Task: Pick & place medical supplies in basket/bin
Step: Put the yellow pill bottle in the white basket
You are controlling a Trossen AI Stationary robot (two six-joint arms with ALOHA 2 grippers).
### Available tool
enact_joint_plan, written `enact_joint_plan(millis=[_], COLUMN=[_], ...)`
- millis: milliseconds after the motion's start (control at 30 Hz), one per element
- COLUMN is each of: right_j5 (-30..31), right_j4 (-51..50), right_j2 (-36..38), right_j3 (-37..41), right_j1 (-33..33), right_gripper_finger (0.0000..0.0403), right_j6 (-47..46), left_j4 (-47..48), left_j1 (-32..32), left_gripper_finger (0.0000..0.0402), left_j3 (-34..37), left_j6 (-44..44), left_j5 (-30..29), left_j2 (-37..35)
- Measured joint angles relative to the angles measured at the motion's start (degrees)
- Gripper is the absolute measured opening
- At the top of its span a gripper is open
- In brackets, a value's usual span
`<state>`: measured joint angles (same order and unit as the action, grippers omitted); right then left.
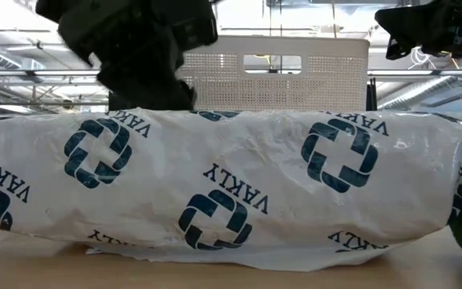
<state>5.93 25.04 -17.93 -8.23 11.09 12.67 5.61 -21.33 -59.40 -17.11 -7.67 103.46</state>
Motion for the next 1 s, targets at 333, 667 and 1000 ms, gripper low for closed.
enact_joint_plan(millis=[333,667,1000], right_j5=[0.00,0.00,0.00], right_j4=[-0.02,-0.03,-0.04], right_j2=[0.02,0.01,0.02], right_j3=[-0.02,-0.02,-0.02], right_j1=[0.00,0.00,0.00], right_gripper_finger=[0.0000,0.0000,0.0000], right_j6=[0.14,1.55,1.73], left_j4=[-2.04,-2.28,-1.14], left_j1=[1.09,1.60,2.39], left_gripper_finger=[0.0296,0.0211,0.0158], left_j3=[-0.15,-0.11,0.33], left_j6=[-0.28,3.35,9.94], left_j5=[2.04,6.70,7.62], left_j2=[5.02,5.11,1.44])
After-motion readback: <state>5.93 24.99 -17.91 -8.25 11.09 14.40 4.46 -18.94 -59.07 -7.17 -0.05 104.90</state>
